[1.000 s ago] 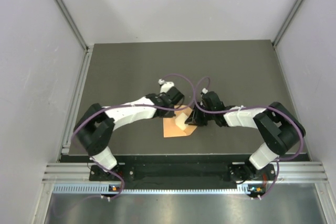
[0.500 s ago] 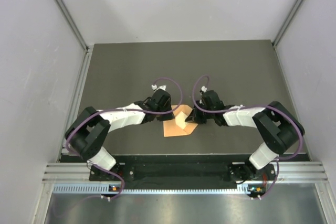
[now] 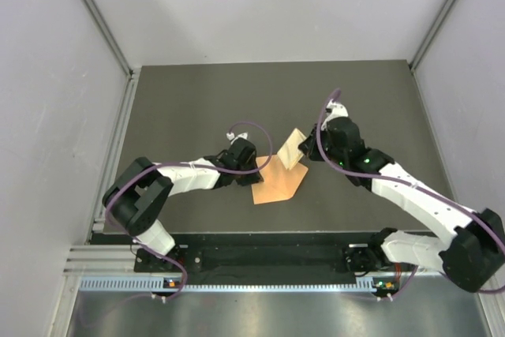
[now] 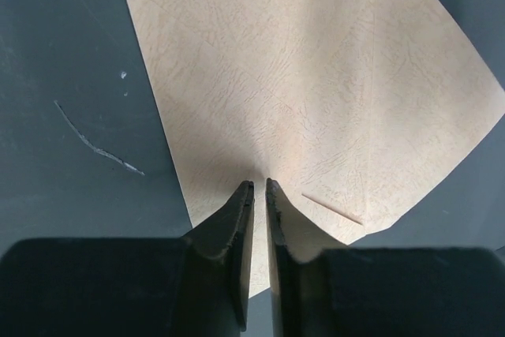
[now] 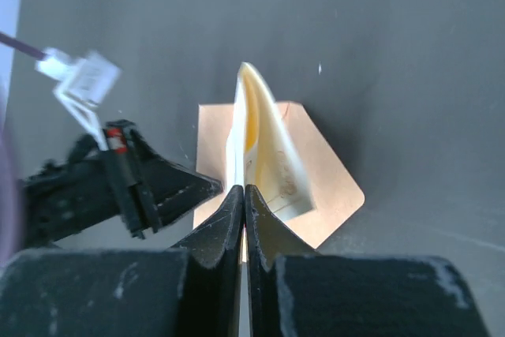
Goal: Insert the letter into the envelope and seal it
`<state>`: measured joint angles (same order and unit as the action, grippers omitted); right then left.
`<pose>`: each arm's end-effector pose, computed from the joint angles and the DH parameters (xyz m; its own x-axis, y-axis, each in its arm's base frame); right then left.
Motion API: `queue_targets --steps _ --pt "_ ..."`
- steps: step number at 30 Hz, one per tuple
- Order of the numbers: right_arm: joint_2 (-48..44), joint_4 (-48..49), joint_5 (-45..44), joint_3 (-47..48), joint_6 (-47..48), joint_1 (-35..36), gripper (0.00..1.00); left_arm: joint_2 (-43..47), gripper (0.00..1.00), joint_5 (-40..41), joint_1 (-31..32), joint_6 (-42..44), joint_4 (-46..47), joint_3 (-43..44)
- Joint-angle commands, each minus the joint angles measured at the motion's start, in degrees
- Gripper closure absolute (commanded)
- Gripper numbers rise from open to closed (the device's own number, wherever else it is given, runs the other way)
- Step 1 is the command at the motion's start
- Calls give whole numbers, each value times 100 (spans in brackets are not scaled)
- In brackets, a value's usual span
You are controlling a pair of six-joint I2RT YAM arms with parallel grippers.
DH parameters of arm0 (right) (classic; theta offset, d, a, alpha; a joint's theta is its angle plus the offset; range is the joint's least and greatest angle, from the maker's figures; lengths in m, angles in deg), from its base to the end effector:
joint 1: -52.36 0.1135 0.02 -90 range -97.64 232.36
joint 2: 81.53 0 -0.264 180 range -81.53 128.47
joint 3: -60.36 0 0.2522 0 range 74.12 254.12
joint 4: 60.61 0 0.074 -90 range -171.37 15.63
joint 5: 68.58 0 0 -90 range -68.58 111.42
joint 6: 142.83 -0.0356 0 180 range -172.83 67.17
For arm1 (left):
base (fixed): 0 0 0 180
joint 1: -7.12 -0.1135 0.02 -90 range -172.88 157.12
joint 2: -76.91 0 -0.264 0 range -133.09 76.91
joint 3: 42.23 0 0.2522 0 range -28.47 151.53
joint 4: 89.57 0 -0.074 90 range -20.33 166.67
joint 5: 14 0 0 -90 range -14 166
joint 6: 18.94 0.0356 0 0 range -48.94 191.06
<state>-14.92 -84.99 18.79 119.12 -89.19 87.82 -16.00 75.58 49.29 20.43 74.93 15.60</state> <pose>0.2109 0.1482 0.2629 -0.6747 0.2466 -0.6957 -0.1837 0.8568 0.4818 0.2291 -0.2079 0.1475 -0.8848 -0.2416 -0.3984 -0.0146 0.8691 -0.4945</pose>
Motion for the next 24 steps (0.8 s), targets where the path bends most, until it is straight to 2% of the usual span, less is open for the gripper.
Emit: queue_targets --steps 1,4,5,7,8,9,10,11,13,15,16,18,19,20,24 --pt "-420 -818 -186 615 1049 -57 100 17 75 69 1 422 -380 285" --pt "-429 -1407 368 1046 1437 -57 100 474 56 -377 -51 921 -415 505" --pt "-447 -1565 604 1203 1517 -74 100 727 44 -449 -182 1037 -415 558" --pt "-500 -1873 851 1319 1727 -92 100 1009 27 -563 -393 1282 -739 786" --pt "-491 -1979 1374 1484 1798 -179 100 1089 17 -1103 -777 1353 -766 813" --pt "-482 -2058 1632 1564 1825 -206 100 1177 14 -1613 -1007 1372 -697 683" --pt "-465 -2146 1913 1635 1930 -233 100 1352 10 -2149 -1253 1415 -131 534" --pt "-378 -2199 2586 1801 2018 -242 100 1432 1 -3242 -1682 1363 119 375" --pt "-263 -2374 3030 1986 2150 -250 100 1564 1 -4172 -1914 1450 1170 67" --pt "-96 -2341 3496 2180 2229 -250 100 1582 1 -5023 -1950 1617 1368 66" --pt "-35 -2279 3889 2207 2273 -250 100 1539 1 -5281 -1941 1470 1752 49" --pt "228 -2173 4103 2364 2274 -250 100 1486 1 -5947 -1932 1005 2682 -223" --pt "317 -2182 4348 2417 2317 -250 100 1433 1 -6091 -1941 411 3209 -363" --pt "431 -2191 4411 2522 2344 -250 100 1415 1 -6197 -1941 187 4120 -582" --pt "914 -2191 4579 2742 2396 -250 100 1389 1 -6277 -1932 -70 4402 -707"
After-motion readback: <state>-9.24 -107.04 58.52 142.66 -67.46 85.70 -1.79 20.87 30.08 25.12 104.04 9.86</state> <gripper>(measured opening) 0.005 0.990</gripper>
